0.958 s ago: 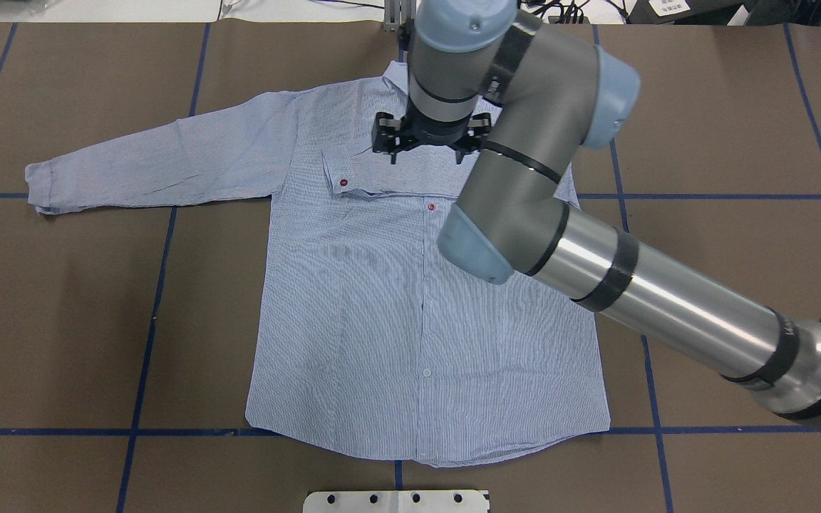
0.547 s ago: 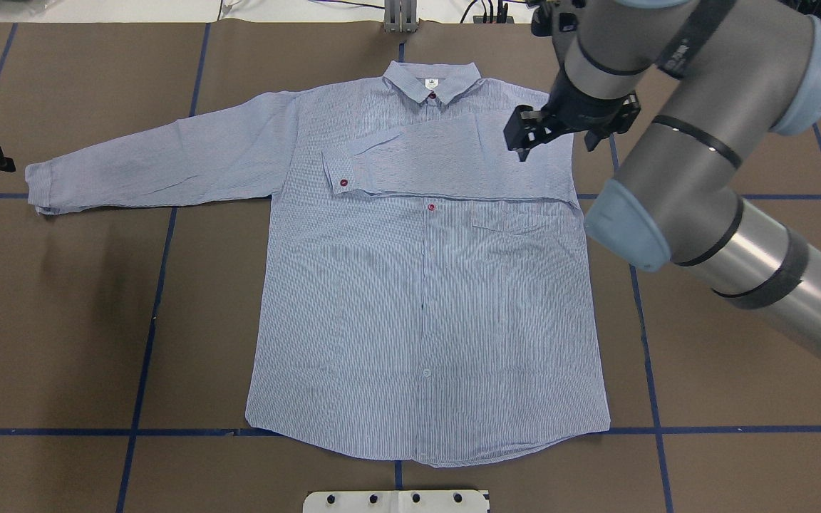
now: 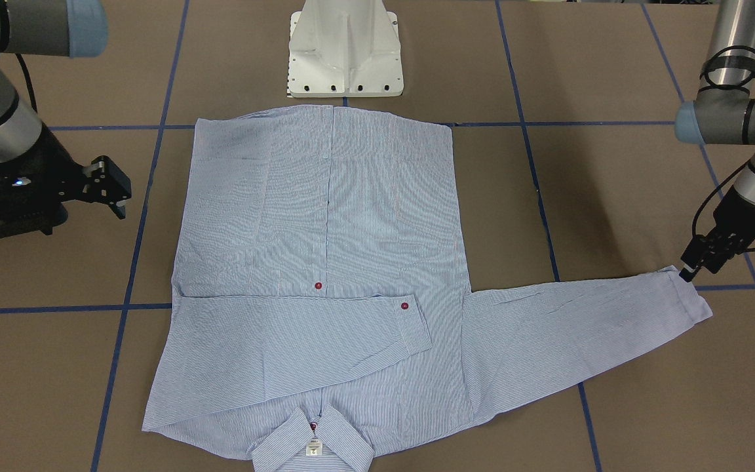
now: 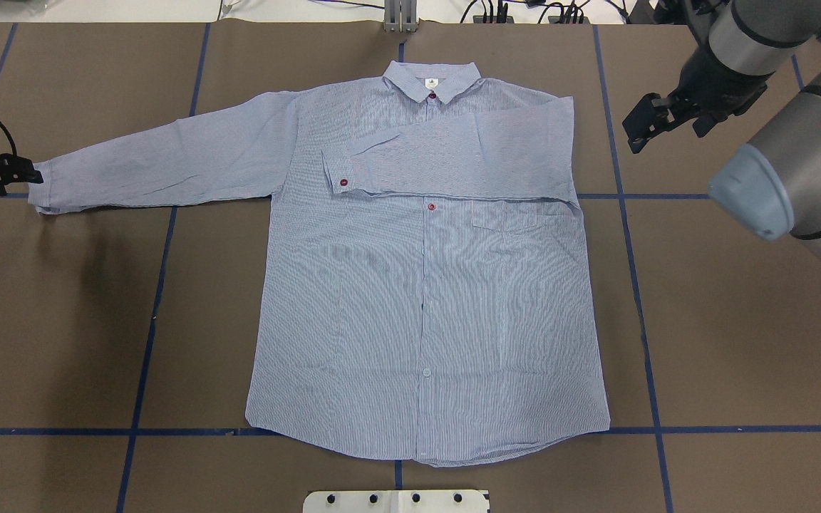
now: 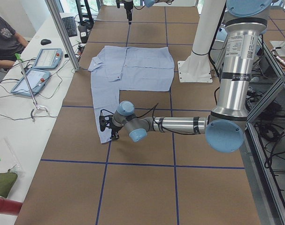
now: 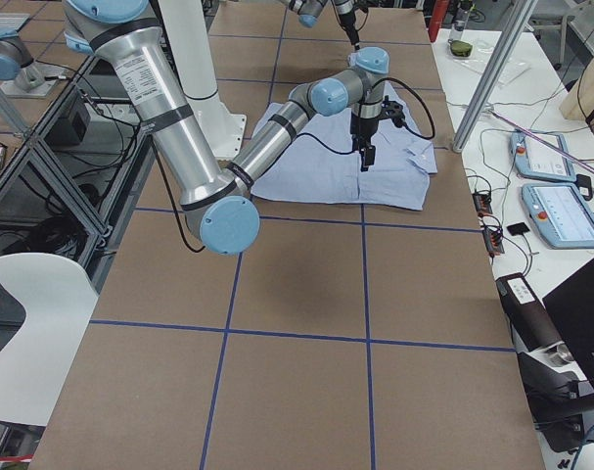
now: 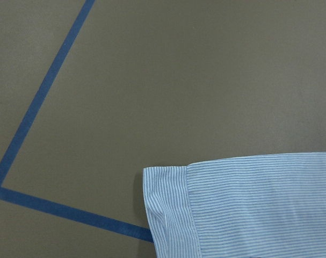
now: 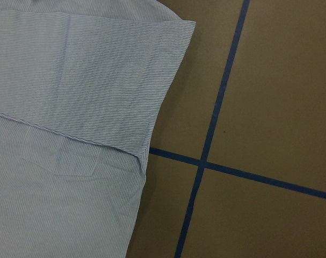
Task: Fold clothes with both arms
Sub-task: 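Raise the right gripper away while the left gripper lowers onto the other cuff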
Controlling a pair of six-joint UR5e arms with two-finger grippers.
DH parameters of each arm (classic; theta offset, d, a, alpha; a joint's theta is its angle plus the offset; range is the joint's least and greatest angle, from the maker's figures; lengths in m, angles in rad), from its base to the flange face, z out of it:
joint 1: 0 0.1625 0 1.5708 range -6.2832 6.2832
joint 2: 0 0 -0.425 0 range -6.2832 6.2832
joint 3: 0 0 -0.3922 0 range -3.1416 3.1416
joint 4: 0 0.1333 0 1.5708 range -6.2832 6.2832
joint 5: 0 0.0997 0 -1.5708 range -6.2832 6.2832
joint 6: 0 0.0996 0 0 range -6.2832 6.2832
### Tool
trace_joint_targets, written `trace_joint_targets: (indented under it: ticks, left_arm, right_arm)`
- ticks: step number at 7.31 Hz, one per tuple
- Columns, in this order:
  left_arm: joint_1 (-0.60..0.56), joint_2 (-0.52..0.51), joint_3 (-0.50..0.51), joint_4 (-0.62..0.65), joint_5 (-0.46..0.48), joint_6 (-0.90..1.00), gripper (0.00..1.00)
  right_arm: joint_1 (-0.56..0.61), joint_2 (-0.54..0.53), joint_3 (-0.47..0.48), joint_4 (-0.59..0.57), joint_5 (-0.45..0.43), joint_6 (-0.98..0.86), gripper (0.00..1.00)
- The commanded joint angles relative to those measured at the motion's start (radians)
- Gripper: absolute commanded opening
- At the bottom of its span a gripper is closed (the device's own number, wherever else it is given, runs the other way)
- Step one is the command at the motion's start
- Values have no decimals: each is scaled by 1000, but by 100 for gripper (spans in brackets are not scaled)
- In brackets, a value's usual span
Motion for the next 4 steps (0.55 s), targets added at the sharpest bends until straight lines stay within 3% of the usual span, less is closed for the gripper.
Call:
trace_joint_targets:
  ticks: [1, 4]
  left_arm:
    - [15, -26, 39, -3, 35, -4, 59]
    - [21, -26, 54, -1, 42, -2, 44]
  right_arm:
    - [55, -51, 7, 1, 57, -80, 100]
    - [55, -51, 9, 1, 57, -80, 100]
